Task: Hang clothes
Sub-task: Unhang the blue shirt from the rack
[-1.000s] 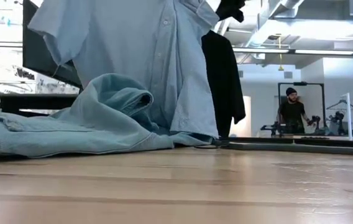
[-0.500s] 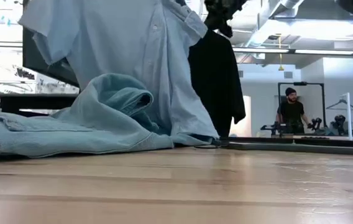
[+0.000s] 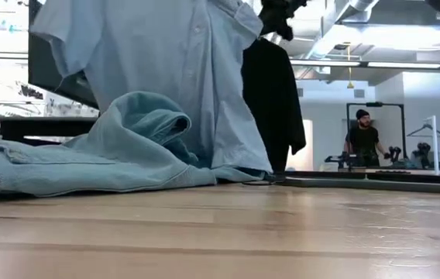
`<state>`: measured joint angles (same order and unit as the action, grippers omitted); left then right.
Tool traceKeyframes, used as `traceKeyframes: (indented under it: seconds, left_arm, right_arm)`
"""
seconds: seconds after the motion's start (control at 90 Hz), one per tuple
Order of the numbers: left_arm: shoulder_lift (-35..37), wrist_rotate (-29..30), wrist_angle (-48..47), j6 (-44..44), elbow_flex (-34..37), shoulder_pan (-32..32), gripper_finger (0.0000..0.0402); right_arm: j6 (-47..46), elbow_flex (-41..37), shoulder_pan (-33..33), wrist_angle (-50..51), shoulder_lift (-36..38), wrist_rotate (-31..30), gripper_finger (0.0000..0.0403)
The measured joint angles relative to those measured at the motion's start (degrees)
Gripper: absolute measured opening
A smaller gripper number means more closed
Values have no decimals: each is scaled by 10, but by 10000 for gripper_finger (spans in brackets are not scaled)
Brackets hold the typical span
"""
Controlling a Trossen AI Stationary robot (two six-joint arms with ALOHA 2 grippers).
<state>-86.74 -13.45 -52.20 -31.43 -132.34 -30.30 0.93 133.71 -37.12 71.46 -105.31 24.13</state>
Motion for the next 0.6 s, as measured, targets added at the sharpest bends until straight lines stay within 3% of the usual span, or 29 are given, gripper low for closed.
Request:
traceKeyframes:
  seconds: [0.222,0.4,0.6]
  left_arm:
    - [0,-7,48,-18,0,1,24]
    - [-2,54,41,-37,0,-4,24]
    - [-7,21,36,-17,0,4,24]
  right_arm:
    - [39,0,-10,-5,70,-8,149]
    - [37,0,-10,-5,116,16,151]
    - [42,0,5,-18,117,-1,190]
